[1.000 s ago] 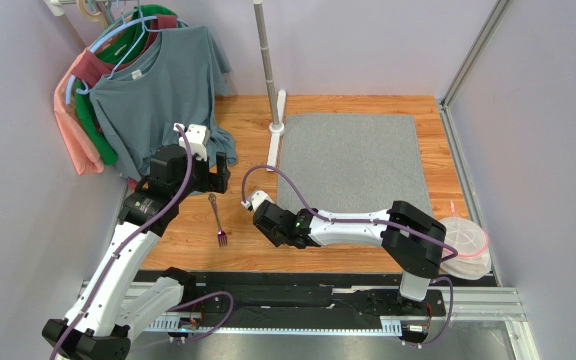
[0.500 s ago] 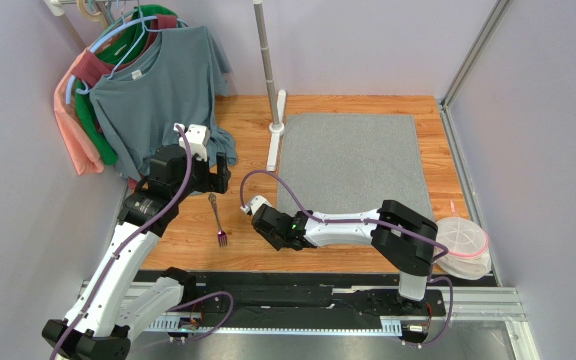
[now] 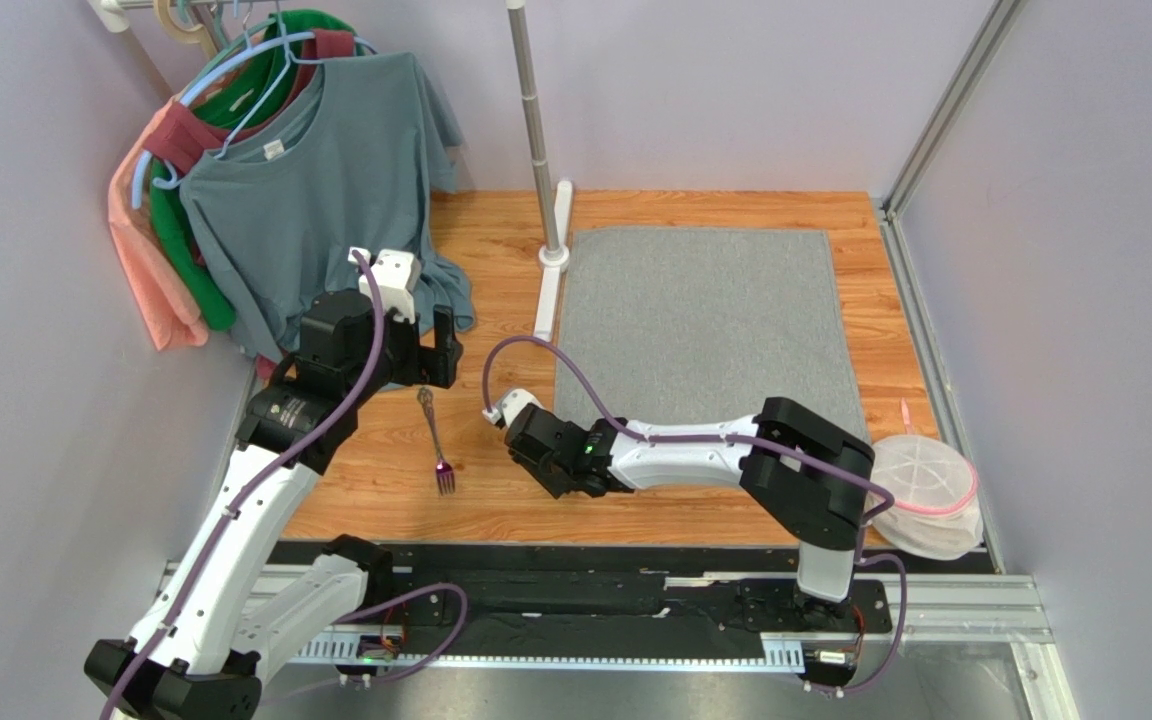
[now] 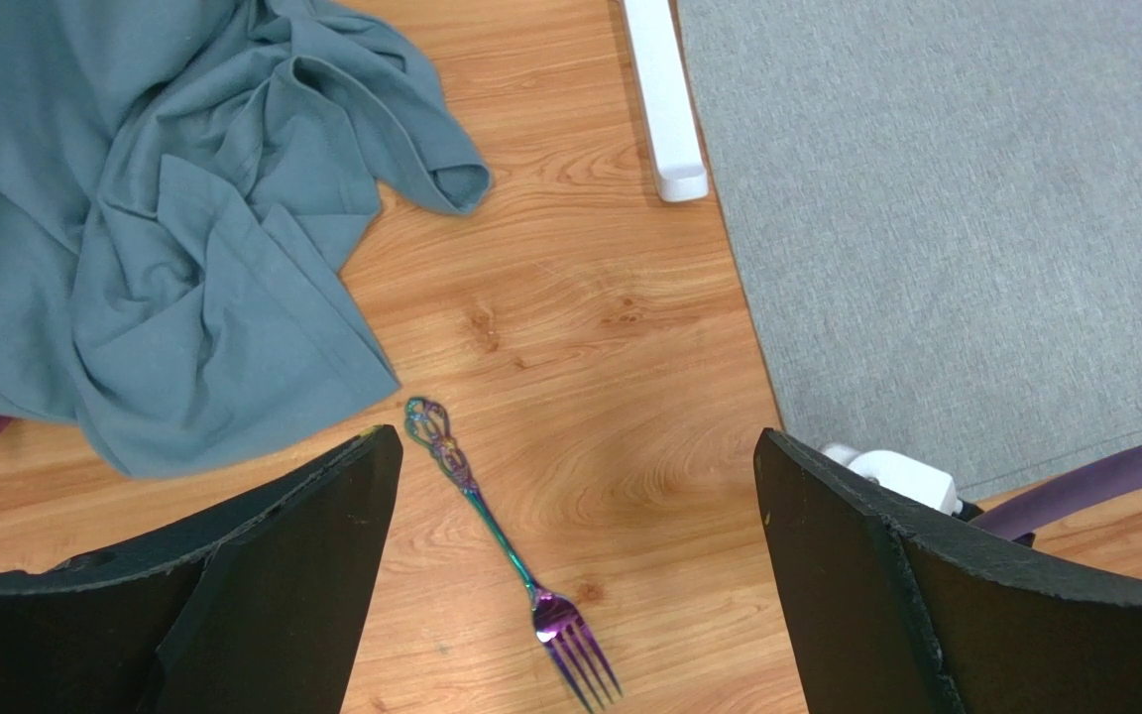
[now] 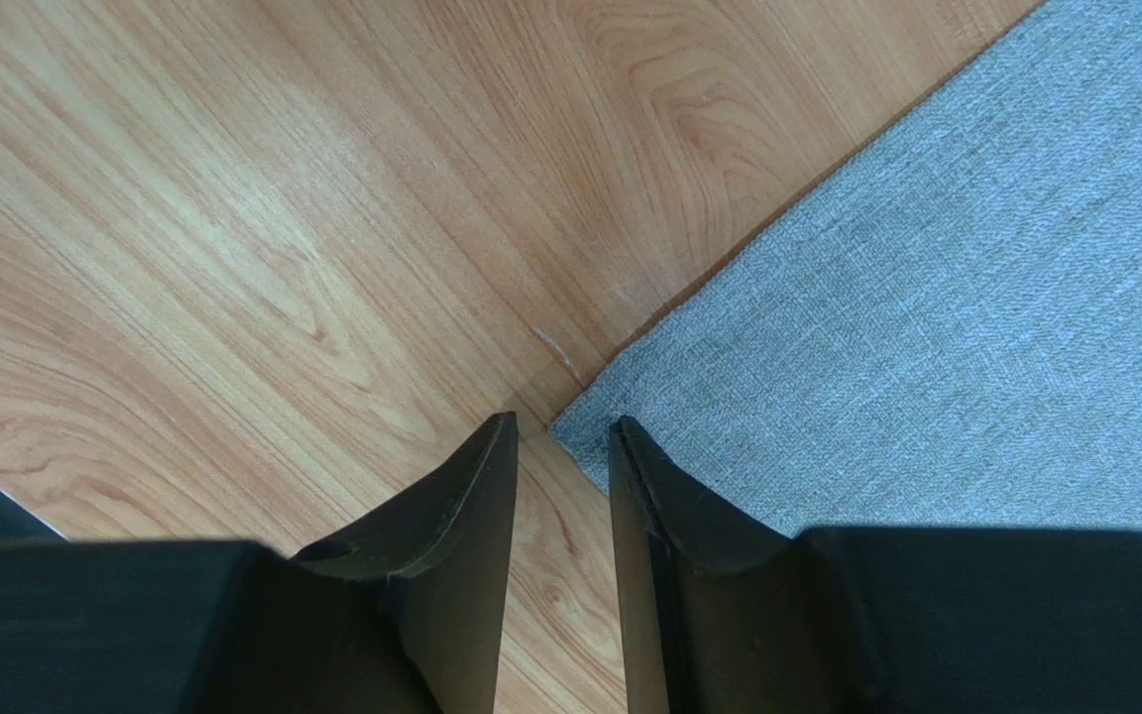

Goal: Fold the napkin, place the utensils inside, and roll it up
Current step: Fold the napkin

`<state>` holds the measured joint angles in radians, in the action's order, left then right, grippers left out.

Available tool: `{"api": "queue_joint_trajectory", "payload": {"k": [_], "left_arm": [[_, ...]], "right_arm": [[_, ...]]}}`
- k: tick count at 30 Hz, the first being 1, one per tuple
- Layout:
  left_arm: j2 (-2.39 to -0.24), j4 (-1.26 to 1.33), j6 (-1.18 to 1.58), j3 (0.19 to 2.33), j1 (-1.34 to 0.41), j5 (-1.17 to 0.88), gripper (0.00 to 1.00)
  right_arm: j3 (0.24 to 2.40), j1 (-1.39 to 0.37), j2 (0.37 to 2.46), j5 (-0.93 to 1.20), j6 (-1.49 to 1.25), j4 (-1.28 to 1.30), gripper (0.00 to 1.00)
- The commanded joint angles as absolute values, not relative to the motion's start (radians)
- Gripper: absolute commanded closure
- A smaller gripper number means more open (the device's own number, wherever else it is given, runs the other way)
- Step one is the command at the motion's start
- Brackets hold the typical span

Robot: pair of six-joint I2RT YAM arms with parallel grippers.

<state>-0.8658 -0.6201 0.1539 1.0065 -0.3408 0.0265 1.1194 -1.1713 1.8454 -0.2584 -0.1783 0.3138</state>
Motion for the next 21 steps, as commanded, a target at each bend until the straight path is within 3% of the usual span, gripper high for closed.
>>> {"api": "queue_joint_trajectory", "payload": {"k": [1, 15, 21], "left_arm": [[-0.857, -0.611, 0.158, 1.005, -0.347, 0.015, 0.02], [-0.85, -0.611, 0.158, 1.006, -0.347, 0.021, 0.02], [-0.842, -0.612, 0.158, 1.006, -0.345, 0.023, 0.02]], "right_arm": [[1.132, -1.16, 1.881, -0.23, -0.176, 0.319, 0.68], [1.115, -1.134, 1.896, -0.19, -0.213, 0.391, 0.8], [1.129, -1.127, 1.902, -0.153, -0.222, 0.39, 0.95]]}}
